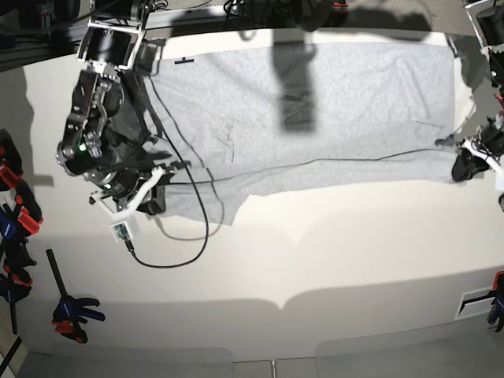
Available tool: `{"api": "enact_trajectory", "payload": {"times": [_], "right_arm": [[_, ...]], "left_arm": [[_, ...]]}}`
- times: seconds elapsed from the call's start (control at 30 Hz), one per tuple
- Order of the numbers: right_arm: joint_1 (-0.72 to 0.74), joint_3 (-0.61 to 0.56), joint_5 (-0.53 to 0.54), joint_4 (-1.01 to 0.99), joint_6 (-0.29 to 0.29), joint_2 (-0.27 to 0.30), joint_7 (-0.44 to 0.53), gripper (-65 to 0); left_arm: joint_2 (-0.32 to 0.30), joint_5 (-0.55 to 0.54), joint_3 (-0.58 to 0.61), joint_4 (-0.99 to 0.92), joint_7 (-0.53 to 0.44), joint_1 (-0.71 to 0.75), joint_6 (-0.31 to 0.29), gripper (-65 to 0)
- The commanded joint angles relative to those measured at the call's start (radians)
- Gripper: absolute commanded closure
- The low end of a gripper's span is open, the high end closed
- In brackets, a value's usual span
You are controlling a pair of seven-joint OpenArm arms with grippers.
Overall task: Fold the T-shirt properly
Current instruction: 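Fold the grasped side edge over the shirt body with the right gripper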
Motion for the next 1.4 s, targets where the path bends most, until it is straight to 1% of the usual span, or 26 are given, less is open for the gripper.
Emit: {"api": "enact_trajectory", "payload": {"times": [0.0, 0.2, 0.37, 0.47, 0.67, 0.77, 0.83, 0.87, 0.9, 1.03, 1.07, 1.17, 1.23, 1.3, 1.37], "right_arm": [[0.013, 0.003, 0.022, 0.042, 0.011, 0.009, 0.014, 0.0], [-0.053, 0.005, 0.021, 0.149, 0.011, 0.012, -0.002, 0.0], [-0.106, 0.005, 0.003, 0.158, 0.011, 0.011, -0.014, 0.0], [-0.129, 0.009, -0.043, 0.158, 0.008, 0.011, -0.023, 0.0], [-0.148, 0.016, -0.127, 0.158, -0.029, 0.011, -0.026, -0.2], [-0.150, 0.016, -0.122, 0.158, -0.038, 0.011, -0.016, -19.0], [-0.149, 0.016, -0.111, 0.158, -0.048, 0.011, -0.010, -27.4], [-0.149, 0.016, -0.111, 0.158, -0.050, 0.011, -0.010, -29.8], [-0.149, 0.016, -0.111, 0.158, -0.051, 0.011, -0.010, -31.0], [-0.139, 0.016, -0.106, 0.158, -0.051, 0.005, -0.010, -31.2], [-0.131, 0.016, -0.088, 0.158, -0.051, 0.005, 0.002, -31.2], [-0.111, 0.016, -0.027, 0.158, -0.070, 0.005, 0.095, -31.0], [-0.090, 0.016, -0.027, 0.155, -0.079, 0.000, 0.100, -31.0], [-0.066, 0.016, -0.075, 0.130, -0.128, -0.012, 0.119, -31.0], [-0.032, 0.016, -0.119, 0.069, -0.180, -0.024, 0.119, -31.0]], "left_arm": [[-0.025, -0.017, -0.012, 0.018, -0.013, -0.001, 0.000, 0.0], [-0.025, -0.018, -0.012, 0.019, 0.007, 0.057, 0.000, 0.0], [-0.025, -0.018, -0.012, 0.021, 0.013, 0.100, 0.000, 0.0], [-0.022, -0.017, -0.012, 0.021, 0.013, 0.120, -0.001, 0.0], [-0.023, -0.017, -0.012, 0.021, 0.006, 0.137, 0.000, 0.0], [-0.023, -0.017, -0.012, 0.021, 0.006, 0.137, 0.000, 0.0], [-0.023, -0.017, -0.012, 0.021, 0.006, 0.137, 0.000, 0.0], [-0.022, -0.017, -0.012, 0.021, 0.006, 0.139, 0.000, 0.0], [-0.022, -0.017, -0.012, 0.021, 0.006, 0.142, 0.000, 0.0], [-0.023, -0.040, -0.012, 0.021, 0.006, 0.164, 0.000, 0.0], [-0.022, -0.057, -0.012, 0.021, 0.006, 0.168, -0.001, 0.0], [-0.022, -0.099, -0.012, 0.021, 0.006, 0.173, -0.001, 0.0], [-0.023, -0.116, -0.012, 0.021, 0.006, 0.173, 0.000, 0.0], [-0.023, -0.122, -0.012, 0.021, 0.006, 0.173, -0.001, 0.0], [-0.022, -0.122, -0.012, 0.021, 0.006, 0.173, -0.001, 0.0]]}}
